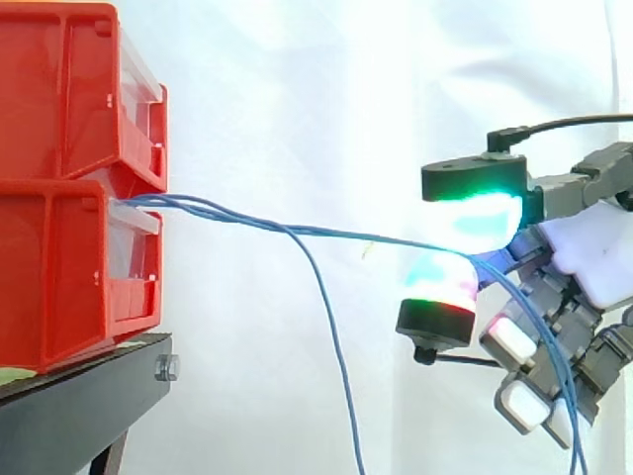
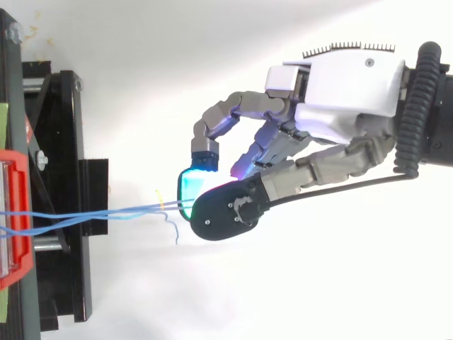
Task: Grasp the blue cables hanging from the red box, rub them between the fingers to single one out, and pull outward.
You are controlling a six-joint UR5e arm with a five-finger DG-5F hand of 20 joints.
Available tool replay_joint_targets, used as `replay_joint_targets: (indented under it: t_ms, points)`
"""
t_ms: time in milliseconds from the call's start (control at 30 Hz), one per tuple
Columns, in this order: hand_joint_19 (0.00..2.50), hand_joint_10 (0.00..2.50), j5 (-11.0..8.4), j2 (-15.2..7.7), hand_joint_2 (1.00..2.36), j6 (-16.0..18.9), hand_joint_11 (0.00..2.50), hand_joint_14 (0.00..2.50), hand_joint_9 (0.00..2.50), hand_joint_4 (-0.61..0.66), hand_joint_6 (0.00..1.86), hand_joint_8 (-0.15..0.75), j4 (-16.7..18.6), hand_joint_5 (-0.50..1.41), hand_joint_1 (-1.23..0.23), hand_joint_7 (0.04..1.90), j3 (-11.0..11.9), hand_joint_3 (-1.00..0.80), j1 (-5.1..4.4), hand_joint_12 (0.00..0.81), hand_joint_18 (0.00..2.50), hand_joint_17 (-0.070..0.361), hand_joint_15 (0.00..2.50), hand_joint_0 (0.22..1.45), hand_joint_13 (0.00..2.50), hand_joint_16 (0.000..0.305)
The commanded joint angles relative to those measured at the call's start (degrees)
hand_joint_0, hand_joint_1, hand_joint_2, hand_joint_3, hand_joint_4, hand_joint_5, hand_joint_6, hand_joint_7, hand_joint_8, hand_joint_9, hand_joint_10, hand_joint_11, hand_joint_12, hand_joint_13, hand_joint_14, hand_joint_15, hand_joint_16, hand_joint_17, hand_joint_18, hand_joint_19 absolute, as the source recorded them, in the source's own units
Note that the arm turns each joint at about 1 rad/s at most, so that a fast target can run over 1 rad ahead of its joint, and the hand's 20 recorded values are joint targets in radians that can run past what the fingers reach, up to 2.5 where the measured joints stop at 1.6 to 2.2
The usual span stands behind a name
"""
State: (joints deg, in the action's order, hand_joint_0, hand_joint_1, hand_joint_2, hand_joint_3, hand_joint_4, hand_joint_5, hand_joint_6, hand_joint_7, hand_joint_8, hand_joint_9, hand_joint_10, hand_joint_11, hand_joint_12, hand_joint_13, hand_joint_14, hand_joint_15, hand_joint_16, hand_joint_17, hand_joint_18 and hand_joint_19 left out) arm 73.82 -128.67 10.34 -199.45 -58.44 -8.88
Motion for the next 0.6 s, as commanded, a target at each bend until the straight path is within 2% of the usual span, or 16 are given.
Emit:
replay_joint_targets:
  t_ms: [0,133,267,400,567]
  points:
    - [0.5,0.02,-0.08,0.0,1.02,-1.81,0.56,0.02,1.07,0.04,0.9,0.271,-0.06,-0.11,-0.62,1.15,0.0,-0.26,0.0,0.354,0.74,0.096,0.51,0.6,0.87,0.043]
    - [0.47,0.02,-0.43,0.0,1.01,-3.48,0.58,0.02,1.06,0.05,0.9,0.281,0.03,-0.11,-0.68,1.12,0.0,-0.24,0.0,0.366,0.76,0.099,0.51,0.61,0.89,0.044]
    - [0.47,0.02,-3.25,0.09,1.02,-8.49,0.61,0.02,1.01,0.04,0.92,0.273,0.11,-0.14,-0.8,1.05,0.08,-0.24,0.35,0.344,0.74,0.094,0.51,0.65,0.86,0.042]
    - [0.46,0.02,-4.83,0.09,1.01,-12.53,0.61,0.02,1.0,0.04,0.93,0.267,0.2,-0.14,-0.81,1.0,0.08,-0.3,0.53,0.342,0.72,0.093,0.51,0.67,0.86,0.041]
    - [0.46,0.02,-6.15,0.09,1.01,-17.1,0.62,0.02,1.01,0.05,0.92,0.259,0.82,-0.14,-0.81,0.99,1.49,-0.42,0.62,0.337,0.72,0.091,0.51,0.67,0.85,0.041]
